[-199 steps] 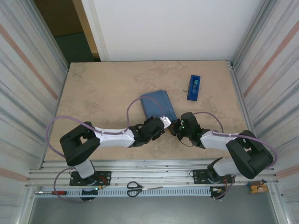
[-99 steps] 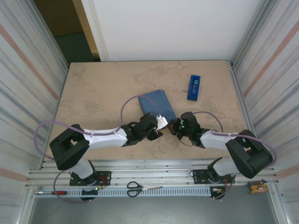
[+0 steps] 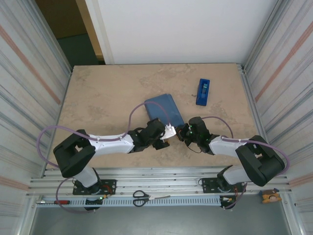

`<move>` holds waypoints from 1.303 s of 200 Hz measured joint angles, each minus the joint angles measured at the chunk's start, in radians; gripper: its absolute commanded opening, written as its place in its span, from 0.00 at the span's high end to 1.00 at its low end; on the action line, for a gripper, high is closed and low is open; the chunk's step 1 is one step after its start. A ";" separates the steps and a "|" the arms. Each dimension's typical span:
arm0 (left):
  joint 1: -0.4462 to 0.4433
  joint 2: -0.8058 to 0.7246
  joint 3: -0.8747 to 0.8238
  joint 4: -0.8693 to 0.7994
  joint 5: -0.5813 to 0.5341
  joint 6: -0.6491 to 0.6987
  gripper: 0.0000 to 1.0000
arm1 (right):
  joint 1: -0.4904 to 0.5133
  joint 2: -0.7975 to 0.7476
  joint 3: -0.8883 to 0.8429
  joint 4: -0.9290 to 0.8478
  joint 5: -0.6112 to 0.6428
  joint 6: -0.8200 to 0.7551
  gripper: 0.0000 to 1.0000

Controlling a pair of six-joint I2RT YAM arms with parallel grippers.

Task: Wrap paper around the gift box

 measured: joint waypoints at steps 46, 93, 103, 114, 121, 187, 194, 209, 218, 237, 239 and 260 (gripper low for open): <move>0.006 0.040 0.011 0.005 -0.025 0.019 0.18 | 0.000 0.000 0.000 0.000 0.000 0.000 1.00; 0.011 0.049 0.019 0.013 -0.047 0.005 0.30 | 0.000 0.000 0.000 0.000 0.000 0.000 1.00; 0.011 0.052 0.021 0.015 -0.050 -0.001 0.32 | 0.000 0.000 0.000 0.000 0.000 0.000 1.00; 0.011 0.056 0.023 0.021 -0.058 -0.007 0.35 | 0.000 0.000 0.000 0.000 0.000 0.000 1.00; 0.011 0.059 0.023 0.025 -0.064 -0.012 0.36 | 0.000 0.000 0.000 0.000 0.000 0.000 1.00; 0.011 0.071 0.024 0.057 -0.080 -0.064 0.44 | -0.010 -0.005 0.001 -0.015 0.001 0.000 1.00; 0.011 0.072 0.024 0.060 -0.080 -0.067 0.45 | -0.011 -0.008 0.001 -0.018 0.001 0.000 1.00; 0.011 0.073 0.022 0.063 -0.080 -0.076 0.45 | -0.013 -0.021 0.001 -0.027 0.003 0.000 1.00; 0.011 0.073 0.022 0.064 -0.080 -0.084 0.45 | -0.016 -0.031 0.001 -0.036 0.003 -0.001 1.00; 0.011 0.076 0.016 0.081 -0.080 -0.095 0.45 | -0.020 -0.051 0.002 -0.057 0.003 -0.002 0.99; 0.011 0.076 0.014 0.084 -0.080 -0.095 0.45 | -0.020 -0.054 0.002 -0.061 0.004 -0.002 0.99; 0.011 0.079 0.009 0.101 -0.080 -0.108 0.46 | -0.027 -0.091 0.002 -0.097 0.005 -0.009 0.98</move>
